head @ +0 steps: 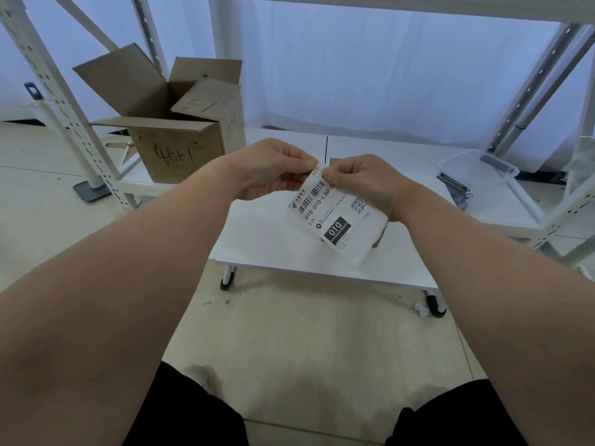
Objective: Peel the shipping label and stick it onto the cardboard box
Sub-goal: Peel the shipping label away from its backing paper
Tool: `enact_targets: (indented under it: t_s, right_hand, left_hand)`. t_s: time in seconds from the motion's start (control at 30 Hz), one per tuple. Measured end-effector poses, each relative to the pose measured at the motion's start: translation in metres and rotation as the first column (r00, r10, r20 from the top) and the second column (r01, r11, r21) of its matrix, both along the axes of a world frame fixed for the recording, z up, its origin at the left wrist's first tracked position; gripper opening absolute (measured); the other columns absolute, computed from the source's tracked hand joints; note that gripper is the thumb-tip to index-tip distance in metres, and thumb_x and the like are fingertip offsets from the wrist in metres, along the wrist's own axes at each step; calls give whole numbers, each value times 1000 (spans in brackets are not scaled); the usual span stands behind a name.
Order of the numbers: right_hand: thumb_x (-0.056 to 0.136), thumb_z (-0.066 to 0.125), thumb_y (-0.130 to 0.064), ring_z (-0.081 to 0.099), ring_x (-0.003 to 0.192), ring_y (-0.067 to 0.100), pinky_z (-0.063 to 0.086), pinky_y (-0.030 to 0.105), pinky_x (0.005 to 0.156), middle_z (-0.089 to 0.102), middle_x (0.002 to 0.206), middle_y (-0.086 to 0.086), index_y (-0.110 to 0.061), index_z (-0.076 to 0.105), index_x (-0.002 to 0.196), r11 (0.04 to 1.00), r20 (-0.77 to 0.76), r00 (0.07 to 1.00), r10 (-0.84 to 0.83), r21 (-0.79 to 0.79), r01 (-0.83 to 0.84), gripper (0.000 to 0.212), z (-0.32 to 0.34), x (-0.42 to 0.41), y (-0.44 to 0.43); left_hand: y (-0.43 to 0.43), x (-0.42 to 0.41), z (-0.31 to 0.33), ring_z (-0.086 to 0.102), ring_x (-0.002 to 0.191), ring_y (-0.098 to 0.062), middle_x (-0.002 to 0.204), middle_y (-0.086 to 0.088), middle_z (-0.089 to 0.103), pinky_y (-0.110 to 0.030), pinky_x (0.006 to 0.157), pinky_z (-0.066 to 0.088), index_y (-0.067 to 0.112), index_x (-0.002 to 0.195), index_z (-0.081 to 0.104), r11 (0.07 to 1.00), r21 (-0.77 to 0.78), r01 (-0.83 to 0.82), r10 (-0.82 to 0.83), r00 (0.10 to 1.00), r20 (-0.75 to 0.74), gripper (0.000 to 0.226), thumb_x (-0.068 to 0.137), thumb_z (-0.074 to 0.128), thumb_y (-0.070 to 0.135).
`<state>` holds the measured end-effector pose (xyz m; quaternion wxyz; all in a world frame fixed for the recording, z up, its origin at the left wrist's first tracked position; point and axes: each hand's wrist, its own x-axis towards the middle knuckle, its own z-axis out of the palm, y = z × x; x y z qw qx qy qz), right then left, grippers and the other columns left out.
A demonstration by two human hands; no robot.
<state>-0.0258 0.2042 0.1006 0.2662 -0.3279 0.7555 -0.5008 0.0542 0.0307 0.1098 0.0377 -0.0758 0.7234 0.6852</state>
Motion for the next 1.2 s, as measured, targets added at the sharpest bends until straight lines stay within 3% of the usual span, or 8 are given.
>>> enact_targets:
  t_s: [0.37,0.47,0.63,0.7,0.77,0.87,1.0,1.2]
  right_hand:
    - [87,68,-23,66,61,11,54,23,59,70,75,2,-20,67,70,984,-66,983,-171,-53,168,17,4,3,-1]
    - [84,70,-25,64,65,12,53,28,67,68,74,-2,-23,66,75,958,-78,959,-272,-114,263,10,0,-2,-2]
    - [78,69,-30,47,93,11,37,28,84,53,92,-8,-27,63,87,914,-621,696,-361,-85,398,11,-16,6,-16]
    - [82,66,-17,57,84,13,46,26,78,62,83,-3,-16,69,84,931,-448,816,-364,-181,316,4,-14,14,-21]
    - [84,66,-8,66,73,15,56,25,69,69,77,5,-5,71,86,911,-90,937,-338,-281,302,6,-13,17,-22]
    - [86,65,-6,71,70,19,60,30,72,72,77,9,-1,71,86,865,232,928,-291,-350,359,7,-16,15,-20]
    - [85,67,-8,72,77,22,60,33,78,74,79,7,-5,71,83,832,393,894,-213,-406,377,5,-21,7,-23]
    - [89,61,-3,70,86,26,60,32,78,72,87,11,0,68,87,807,475,864,-166,-438,396,8,-31,2,-29]
  left_hand:
    - [1,5,8,67,74,-14,84,-7,72,-19,67,56,6,86,65,980,-195,43,-27,996,84,5,86,64,11]
    - [5,7,9,68,69,-12,81,-7,70,-19,66,57,8,83,64,975,-208,83,-56,989,134,4,85,67,10]
    - [15,1,-1,66,65,-11,75,-7,64,-18,65,56,6,80,64,978,-158,-134,134,991,-7,9,87,63,10]
    - [15,-3,-5,66,64,-10,76,-6,66,-20,69,56,7,80,64,975,-62,-212,209,977,-52,8,87,63,9]
    - [12,-6,-8,67,65,-9,74,-2,69,-20,70,55,8,81,66,976,17,-215,216,973,-78,7,87,63,8]
    - [4,-8,-12,67,78,-12,83,-5,70,-18,74,53,6,85,67,986,35,-161,164,978,-131,6,88,63,9]
    - [-6,-14,-19,67,95,-17,98,-8,71,-21,87,52,3,97,68,994,68,-83,94,980,-178,13,90,59,9]
    - [-5,-21,-23,67,77,-8,75,6,72,-15,79,50,8,83,67,996,-20,-92,86,976,-201,7,87,62,6]
